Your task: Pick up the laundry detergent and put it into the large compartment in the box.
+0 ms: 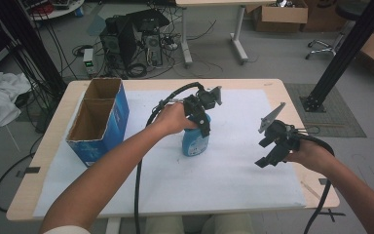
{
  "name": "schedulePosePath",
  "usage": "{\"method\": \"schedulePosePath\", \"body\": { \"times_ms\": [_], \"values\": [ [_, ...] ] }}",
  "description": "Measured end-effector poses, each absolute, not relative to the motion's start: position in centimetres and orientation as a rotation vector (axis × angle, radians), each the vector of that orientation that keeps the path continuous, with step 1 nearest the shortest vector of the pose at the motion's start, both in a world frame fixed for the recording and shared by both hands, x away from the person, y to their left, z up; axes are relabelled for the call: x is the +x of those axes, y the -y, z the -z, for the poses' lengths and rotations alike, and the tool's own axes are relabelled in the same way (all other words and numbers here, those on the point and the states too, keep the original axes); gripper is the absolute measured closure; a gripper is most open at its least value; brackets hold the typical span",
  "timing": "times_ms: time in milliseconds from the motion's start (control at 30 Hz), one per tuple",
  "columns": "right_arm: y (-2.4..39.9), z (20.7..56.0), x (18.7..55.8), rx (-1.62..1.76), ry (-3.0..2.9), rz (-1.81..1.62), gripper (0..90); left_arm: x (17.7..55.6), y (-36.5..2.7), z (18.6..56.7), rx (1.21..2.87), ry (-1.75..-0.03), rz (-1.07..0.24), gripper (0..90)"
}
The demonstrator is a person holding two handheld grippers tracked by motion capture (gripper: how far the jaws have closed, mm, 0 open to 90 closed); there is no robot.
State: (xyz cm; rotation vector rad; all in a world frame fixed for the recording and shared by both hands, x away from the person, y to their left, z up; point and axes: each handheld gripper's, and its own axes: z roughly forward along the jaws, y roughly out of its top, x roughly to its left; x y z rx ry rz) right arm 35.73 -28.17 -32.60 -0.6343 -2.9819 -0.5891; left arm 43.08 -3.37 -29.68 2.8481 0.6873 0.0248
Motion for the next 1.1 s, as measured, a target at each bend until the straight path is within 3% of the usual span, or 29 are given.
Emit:
{"method": "schedulePosePath", "body": {
  "times_ms": [1100],
  "values": [
    [27.89, 32.70, 35.73, -0.623, 2.980, 0.590, 19.2, 43.21, 3.00, 29.48, 2.832, -0.687, -0.042, 36.5]
  ]
}}
